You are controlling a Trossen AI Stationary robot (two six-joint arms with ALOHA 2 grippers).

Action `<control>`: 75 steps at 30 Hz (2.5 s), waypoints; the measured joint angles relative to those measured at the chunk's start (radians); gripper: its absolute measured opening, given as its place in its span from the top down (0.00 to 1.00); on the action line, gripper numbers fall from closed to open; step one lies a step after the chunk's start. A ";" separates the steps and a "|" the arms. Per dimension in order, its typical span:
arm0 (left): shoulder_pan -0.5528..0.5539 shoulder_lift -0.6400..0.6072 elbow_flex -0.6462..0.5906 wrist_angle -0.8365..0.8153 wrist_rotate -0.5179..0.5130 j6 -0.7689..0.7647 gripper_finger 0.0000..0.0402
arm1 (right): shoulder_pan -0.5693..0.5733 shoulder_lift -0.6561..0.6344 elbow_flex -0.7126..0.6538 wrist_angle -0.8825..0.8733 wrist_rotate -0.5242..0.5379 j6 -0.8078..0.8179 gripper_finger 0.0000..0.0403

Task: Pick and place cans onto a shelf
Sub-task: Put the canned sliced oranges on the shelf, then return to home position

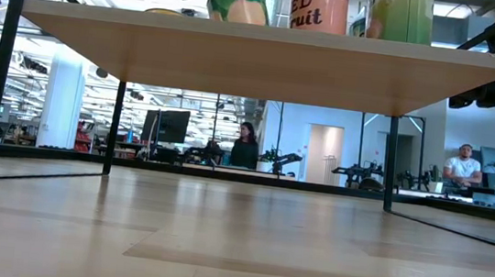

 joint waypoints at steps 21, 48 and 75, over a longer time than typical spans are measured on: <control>0.000 0.000 0.000 -0.008 -0.049 0.065 0.80 | 0.000 0.000 0.000 0.000 0.000 0.000 0.96; -0.174 -0.315 -0.124 0.043 -0.302 0.026 0.99 | 0.000 -0.001 0.000 0.000 0.006 -0.008 0.96; 0.274 -1.249 -1.153 0.808 0.344 0.342 1.00 | 0.000 -0.001 0.000 0.003 -0.028 -0.023 0.96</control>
